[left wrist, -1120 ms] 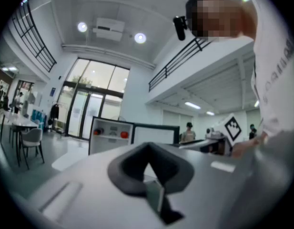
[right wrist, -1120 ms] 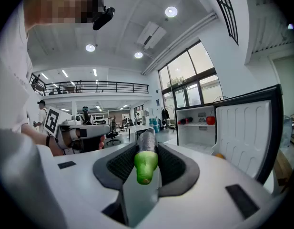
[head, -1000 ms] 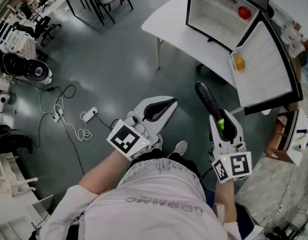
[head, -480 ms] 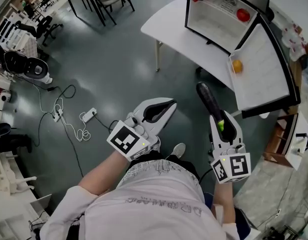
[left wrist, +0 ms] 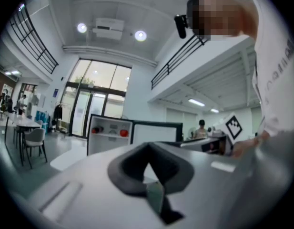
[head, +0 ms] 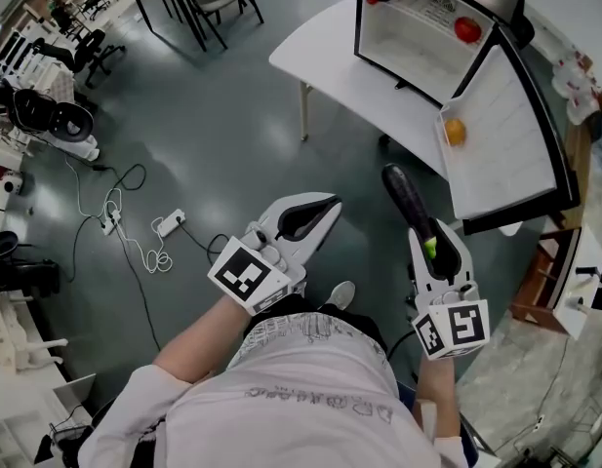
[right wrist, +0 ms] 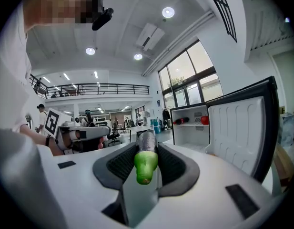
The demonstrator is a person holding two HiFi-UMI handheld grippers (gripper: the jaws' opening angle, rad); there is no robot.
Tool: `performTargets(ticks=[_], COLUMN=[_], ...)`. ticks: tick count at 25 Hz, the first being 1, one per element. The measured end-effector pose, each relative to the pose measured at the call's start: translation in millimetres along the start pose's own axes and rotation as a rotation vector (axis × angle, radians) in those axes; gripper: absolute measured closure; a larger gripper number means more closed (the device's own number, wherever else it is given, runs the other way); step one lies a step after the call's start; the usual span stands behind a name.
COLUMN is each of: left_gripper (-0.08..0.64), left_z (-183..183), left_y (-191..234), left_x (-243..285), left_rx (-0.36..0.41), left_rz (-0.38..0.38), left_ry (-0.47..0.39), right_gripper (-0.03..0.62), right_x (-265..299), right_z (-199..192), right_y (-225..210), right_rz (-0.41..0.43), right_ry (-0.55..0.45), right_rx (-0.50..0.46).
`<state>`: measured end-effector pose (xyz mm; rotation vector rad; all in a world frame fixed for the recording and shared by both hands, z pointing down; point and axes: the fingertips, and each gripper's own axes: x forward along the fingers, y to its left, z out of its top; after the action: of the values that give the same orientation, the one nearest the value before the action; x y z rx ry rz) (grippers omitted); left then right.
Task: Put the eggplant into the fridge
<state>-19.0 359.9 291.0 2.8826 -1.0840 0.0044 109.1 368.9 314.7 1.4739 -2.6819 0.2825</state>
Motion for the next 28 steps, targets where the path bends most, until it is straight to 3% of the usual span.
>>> performTargets(ticks=[15,28], left_gripper=[0.552,0.552], left_z=[-9,-21], left_y=[17,58], left_x=[24,52], left_rx=[0.004,-0.017], left_rz=[0.055,0.056], left_ry=[0.013,0.018], right_gripper=[0.457,0.457], right_x=[-3,36], right_z=[-5,-7], right_y=[-49,-74], right_rz=[-0.019,-0.034], right_ry=[-0.003,0.006], right_rx=[0.015,0.024])
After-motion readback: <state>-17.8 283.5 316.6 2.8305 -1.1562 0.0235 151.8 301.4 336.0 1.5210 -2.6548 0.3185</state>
